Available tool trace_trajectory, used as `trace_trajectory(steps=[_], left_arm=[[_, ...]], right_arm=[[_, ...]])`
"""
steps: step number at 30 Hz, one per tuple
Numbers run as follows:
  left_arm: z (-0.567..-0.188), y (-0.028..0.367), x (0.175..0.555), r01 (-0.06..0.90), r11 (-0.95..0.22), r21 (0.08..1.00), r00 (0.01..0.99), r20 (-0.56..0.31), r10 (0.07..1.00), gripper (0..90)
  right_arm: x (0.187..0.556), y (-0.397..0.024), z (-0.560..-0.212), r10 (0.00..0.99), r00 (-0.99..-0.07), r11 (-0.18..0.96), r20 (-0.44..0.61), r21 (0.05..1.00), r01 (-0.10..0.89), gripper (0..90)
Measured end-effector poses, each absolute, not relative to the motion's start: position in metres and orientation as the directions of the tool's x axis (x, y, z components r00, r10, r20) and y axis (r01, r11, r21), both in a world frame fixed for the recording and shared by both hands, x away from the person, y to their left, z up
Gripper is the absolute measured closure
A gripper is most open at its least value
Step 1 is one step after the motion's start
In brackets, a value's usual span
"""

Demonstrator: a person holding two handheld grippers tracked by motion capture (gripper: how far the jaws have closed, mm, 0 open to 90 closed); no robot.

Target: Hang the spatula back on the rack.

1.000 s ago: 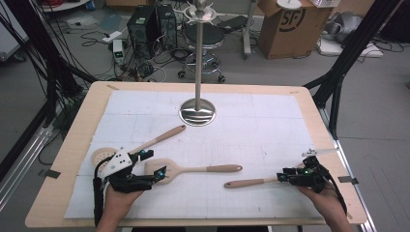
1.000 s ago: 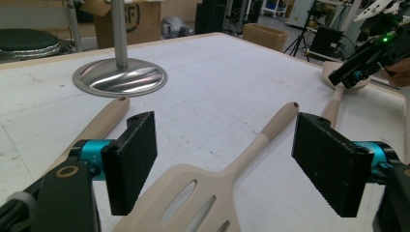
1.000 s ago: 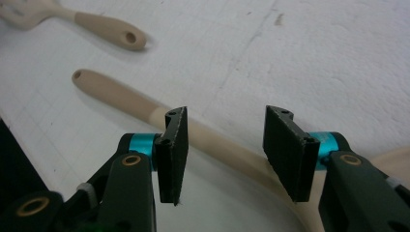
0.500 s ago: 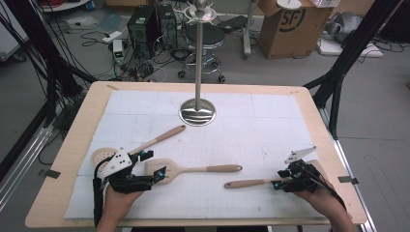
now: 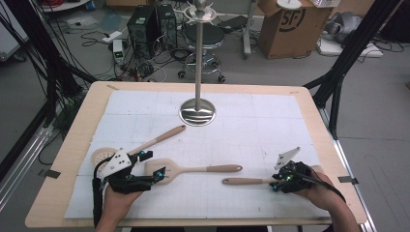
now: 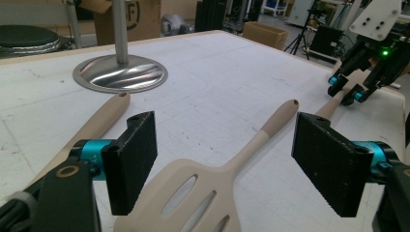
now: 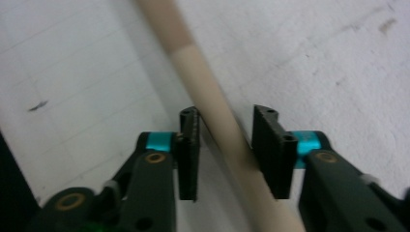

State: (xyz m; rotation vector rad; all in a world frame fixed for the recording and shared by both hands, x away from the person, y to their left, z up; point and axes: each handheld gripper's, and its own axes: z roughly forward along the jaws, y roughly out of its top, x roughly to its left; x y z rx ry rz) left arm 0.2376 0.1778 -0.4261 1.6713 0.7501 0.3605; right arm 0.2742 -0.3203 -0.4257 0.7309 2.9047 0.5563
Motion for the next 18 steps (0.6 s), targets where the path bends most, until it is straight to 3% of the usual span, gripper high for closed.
trace_trajectory(steps=[5,12,18], left_arm=[[-0.426,0.178,0.237,0.280,-0.086,0.956,0.743,-0.159,0.650,25.0],[-0.426,0.178,0.237,0.280,-0.086,0.956,0.744,-0.160,0.648,25.0],[-0.426,0.179,0.237,0.280,-0.082,0.957,0.741,-0.161,0.652,25.1]], right_arm=[[0.271,-0.318,-0.427,0.402,-0.912,0.823,0.078,0.406,0.398,78.1],[0.269,-0.318,-0.424,0.377,-0.899,0.726,0.224,0.532,0.437,78.7],[0.279,-0.313,-0.415,0.423,-0.871,0.608,0.251,0.633,0.478,78.7]])
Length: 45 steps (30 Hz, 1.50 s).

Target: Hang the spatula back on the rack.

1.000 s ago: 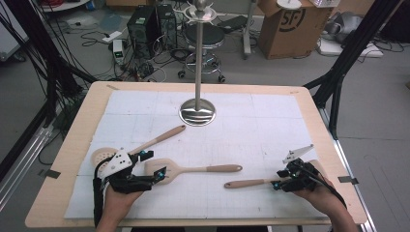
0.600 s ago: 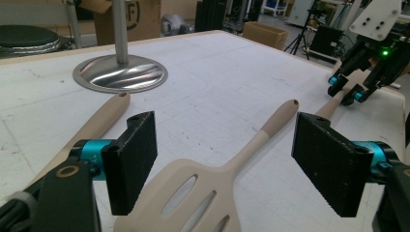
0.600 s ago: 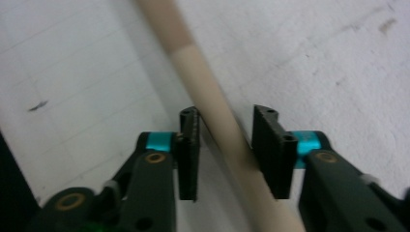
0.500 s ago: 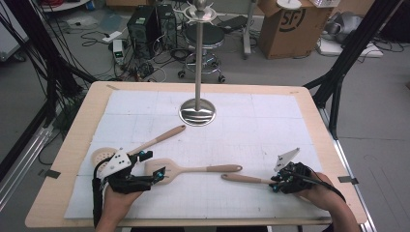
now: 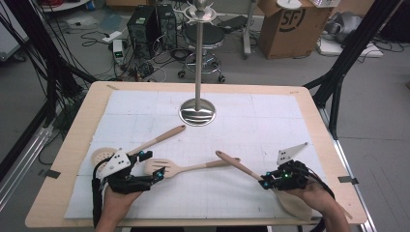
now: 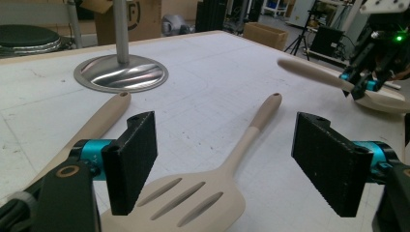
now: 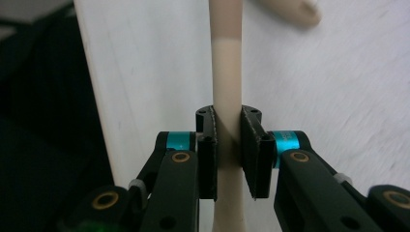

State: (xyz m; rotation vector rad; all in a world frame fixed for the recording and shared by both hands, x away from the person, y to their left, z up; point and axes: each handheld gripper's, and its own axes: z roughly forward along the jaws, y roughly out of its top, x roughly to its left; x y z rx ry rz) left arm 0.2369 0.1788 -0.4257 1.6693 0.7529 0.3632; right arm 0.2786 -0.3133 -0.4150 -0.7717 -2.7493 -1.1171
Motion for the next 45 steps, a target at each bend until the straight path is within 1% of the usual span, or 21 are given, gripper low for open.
trace_trajectory(steps=[6,10,14,18,20,24,28,31,37,40,45], left_arm=[[-0.425,0.180,0.237,0.279,-0.076,0.957,0.740,-0.164,0.653,25.1],[-0.425,0.181,0.236,0.277,-0.073,0.958,0.740,-0.163,0.653,25.1],[-0.425,0.183,0.235,0.277,-0.072,0.958,0.739,-0.164,0.654,25.1],[-0.425,0.184,0.235,0.277,-0.064,0.959,0.734,-0.168,0.658,25.1],[-0.425,0.185,0.234,0.276,-0.065,0.959,0.731,-0.166,0.662,25.1],[-0.425,0.188,0.233,0.277,-0.065,0.959,0.730,-0.167,0.663,25.2],[-0.425,0.193,0.230,0.281,-0.062,0.958,0.722,-0.168,0.671,25.2],[-0.425,0.196,0.227,0.281,-0.058,0.958,0.716,-0.169,0.678,25.2],[-0.425,0.204,0.223,0.279,-0.049,0.959,0.703,-0.169,0.690,25.4],[-0.425,0.205,0.223,0.280,-0.040,0.959,0.700,-0.175,0.693,25.4],[-0.425,0.207,0.223,0.280,-0.037,0.959,0.700,-0.178,0.691,25.4]], right_arm=[[0.295,-0.312,-0.407,0.526,-0.810,0.437,0.258,0.735,0.518,78.7],[0.306,-0.312,-0.403,0.600,-0.750,0.328,0.277,0.770,0.547,78.7],[0.316,-0.308,-0.400,0.651,-0.697,0.234,0.299,0.795,0.559,78.6],[0.322,-0.302,-0.394,0.676,-0.659,0.120,0.330,0.833,0.540,78.7],[0.325,-0.297,-0.389,0.687,-0.649,0.084,0.327,0.851,0.518,78.6],[0.329,-0.286,-0.380,0.688,-0.655,0.063,0.311,0.874,0.481,78.6],[0.334,-0.268,-0.365,0.658,-0.679,-0.023,0.325,0.911,0.413,78.6],[0.339,-0.255,-0.354,0.647,-0.690,-0.059,0.324,0.924,0.379,78.6],[0.351,-0.231,-0.334,0.619,-0.717,-0.089,0.319,0.936,0.340,78.6],[0.355,-0.220,-0.320,0.620,-0.728,-0.096,0.293,0.949,0.300,78.6],[0.361,-0.208,-0.301,0.638,-0.724,-0.099,0.263,0.960,0.261,78.6]])
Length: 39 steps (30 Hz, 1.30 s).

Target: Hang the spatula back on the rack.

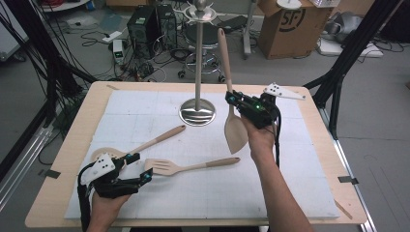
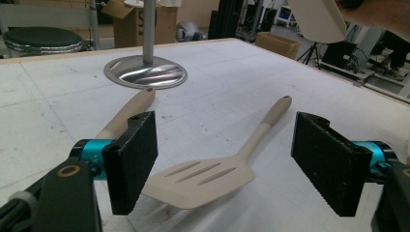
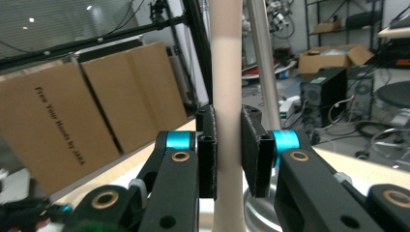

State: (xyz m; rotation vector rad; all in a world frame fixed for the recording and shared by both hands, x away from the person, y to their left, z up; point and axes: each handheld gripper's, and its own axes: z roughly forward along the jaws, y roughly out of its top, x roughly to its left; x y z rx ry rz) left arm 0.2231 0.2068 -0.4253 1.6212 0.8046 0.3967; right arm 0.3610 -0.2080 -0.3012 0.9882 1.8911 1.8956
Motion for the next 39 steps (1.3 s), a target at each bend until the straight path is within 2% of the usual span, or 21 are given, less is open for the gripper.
trace_trajectory(steps=[7,24,25,26,30,39], left_arm=[[-0.426,0.208,0.223,0.281,-0.027,0.959,0.698,-0.185,0.692,25.5],[-0.426,0.209,0.224,0.284,-0.024,0.959,0.698,-0.189,0.691,25.5],[-0.426,0.209,0.224,0.282,-0.021,0.959,0.698,-0.190,0.690,25.6],[-0.426,0.209,0.225,0.283,-0.017,0.959,0.697,-0.194,0.690,25.5],[-0.427,0.208,0.230,0.288,-0.014,0.957,0.700,-0.200,0.686,25.5],[-0.428,0.202,0.235,0.291,-0.015,0.957,0.712,-0.206,0.671,25.5]], right_arm=[[0.369,-0.198,-0.288,0.658,-0.717,-0.069,0.230,0.967,0.247,78.6],[0.388,-0.185,-0.299,0.688,-0.697,-0.006,0.200,0.963,0.270,76.0],[0.389,-0.184,-0.301,0.698,-0.685,-0.020,0.209,0.962,0.272,64.3],[0.389,-0.185,-0.301,0.706,-0.677,-0.033,0.209,0.964,0.264,62.6],[0.393,-0.190,-0.298,0.710,-0.668,-0.074,0.223,0.967,0.245,62.5],[0.403,-0.195,-0.269,0.679,-0.677,-0.206,0.285,0.959,0.196,62.4]])
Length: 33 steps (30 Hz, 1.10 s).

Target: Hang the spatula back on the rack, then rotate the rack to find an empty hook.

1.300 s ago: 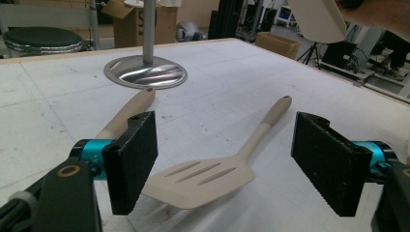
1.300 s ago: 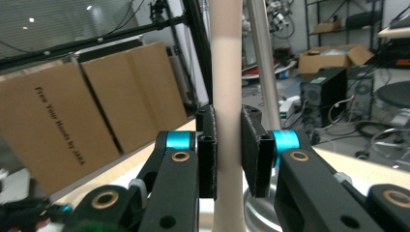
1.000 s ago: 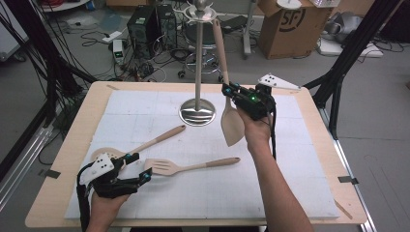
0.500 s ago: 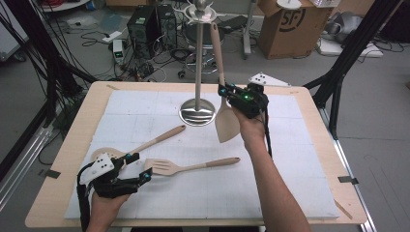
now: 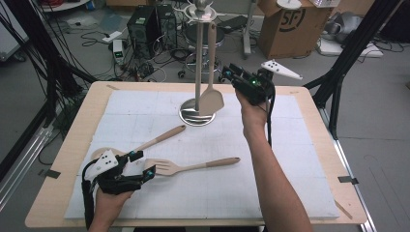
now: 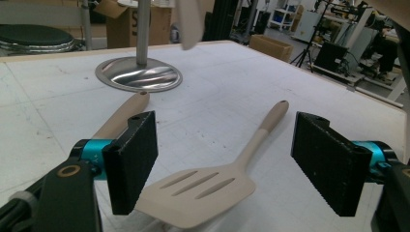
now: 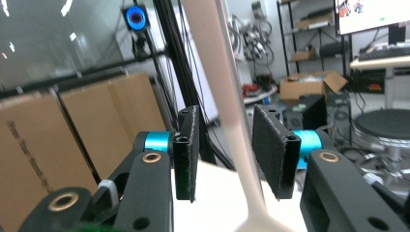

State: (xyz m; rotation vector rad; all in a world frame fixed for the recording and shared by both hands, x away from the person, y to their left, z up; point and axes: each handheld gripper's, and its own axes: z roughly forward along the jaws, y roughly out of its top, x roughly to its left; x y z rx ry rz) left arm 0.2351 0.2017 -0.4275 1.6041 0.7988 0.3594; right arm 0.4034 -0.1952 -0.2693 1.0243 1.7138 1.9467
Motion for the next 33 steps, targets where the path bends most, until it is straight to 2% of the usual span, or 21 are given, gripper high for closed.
trace_trajectory(steps=[15,17,18,19,22,24,33], left_arm=[[-0.427,0.203,0.237,0.289,0.001,0.957,0.714,-0.216,0.666,25.5],[-0.427,0.203,0.237,0.289,0.001,0.957,0.715,-0.217,0.665,25.5],[-0.427,0.203,0.237,0.289,0.001,0.957,0.716,-0.217,0.664,25.5],[-0.427,0.203,0.237,0.291,0.001,0.957,0.718,-0.219,0.661,25.5],[-0.427,0.202,0.238,0.296,0.000,0.955,0.717,-0.222,0.661,25.5],[-0.428,0.201,0.239,0.297,0.001,0.955,0.721,-0.225,0.655,25.5],[-0.428,0.199,0.240,0.299,0.002,0.954,0.729,-0.230,0.645,25.5]], right_arm=[[0.437,-0.189,-0.246,0.654,-0.651,-0.369,0.385,0.914,0.170,64.4],[0.440,-0.189,-0.245,0.648,-0.651,-0.375,0.397,0.909,0.181,67.3],[0.444,-0.189,-0.242,0.650,-0.649,-0.391,0.396,0.906,0.160,76.2],[0.447,-0.188,-0.240,0.649,-0.648,-0.394,0.398,0.905,0.160,81.3],[0.451,-0.184,-0.233,0.679,-0.631,-0.372,0.375,0.917,0.145,89.6],[0.454,-0.179,-0.228,0.685,-0.636,-0.368,0.356,0.922,0.119,89.7],[0.465,-0.158,-0.220,0.672,-0.660,-0.351,0.336,0.929,0.116,89.7]])
